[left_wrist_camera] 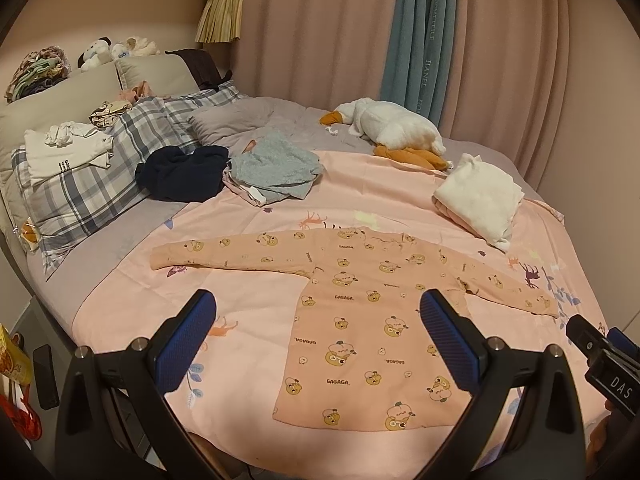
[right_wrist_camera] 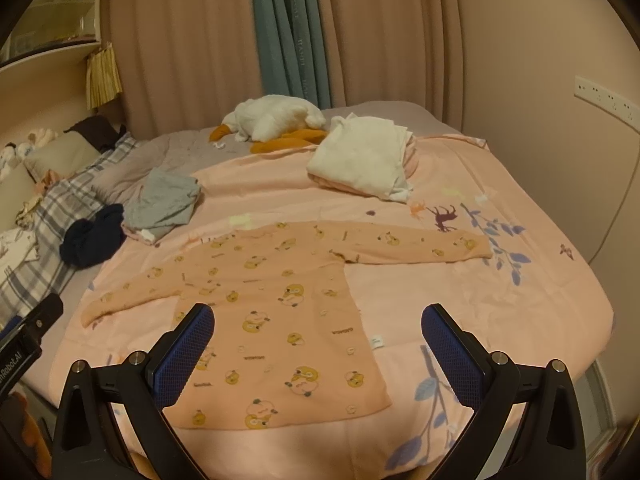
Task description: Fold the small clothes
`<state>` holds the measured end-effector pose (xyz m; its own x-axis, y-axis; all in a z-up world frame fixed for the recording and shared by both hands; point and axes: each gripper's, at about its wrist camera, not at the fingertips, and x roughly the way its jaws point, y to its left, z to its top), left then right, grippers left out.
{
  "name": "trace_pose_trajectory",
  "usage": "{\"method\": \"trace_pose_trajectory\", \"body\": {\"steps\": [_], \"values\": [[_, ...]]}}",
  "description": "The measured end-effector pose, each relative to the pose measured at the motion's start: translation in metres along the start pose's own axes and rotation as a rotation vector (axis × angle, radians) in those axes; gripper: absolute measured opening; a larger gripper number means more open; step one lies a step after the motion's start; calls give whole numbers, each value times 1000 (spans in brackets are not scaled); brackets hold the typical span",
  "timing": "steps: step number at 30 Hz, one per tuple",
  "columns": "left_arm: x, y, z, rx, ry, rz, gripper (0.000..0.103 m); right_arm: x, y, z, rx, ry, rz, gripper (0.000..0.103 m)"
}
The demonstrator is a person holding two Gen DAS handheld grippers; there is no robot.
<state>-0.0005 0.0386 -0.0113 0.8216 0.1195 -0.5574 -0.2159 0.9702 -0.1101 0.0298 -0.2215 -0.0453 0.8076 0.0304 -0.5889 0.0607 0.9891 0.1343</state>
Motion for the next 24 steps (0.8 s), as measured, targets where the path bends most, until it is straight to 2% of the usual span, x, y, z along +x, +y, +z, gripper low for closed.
{"method": "trace_pose_trajectory", "body": {"steps": [24], "values": [[3, -3, -5, 0, 7, 4, 102, 0, 2, -2, -3, 4, -13, 103]]}}
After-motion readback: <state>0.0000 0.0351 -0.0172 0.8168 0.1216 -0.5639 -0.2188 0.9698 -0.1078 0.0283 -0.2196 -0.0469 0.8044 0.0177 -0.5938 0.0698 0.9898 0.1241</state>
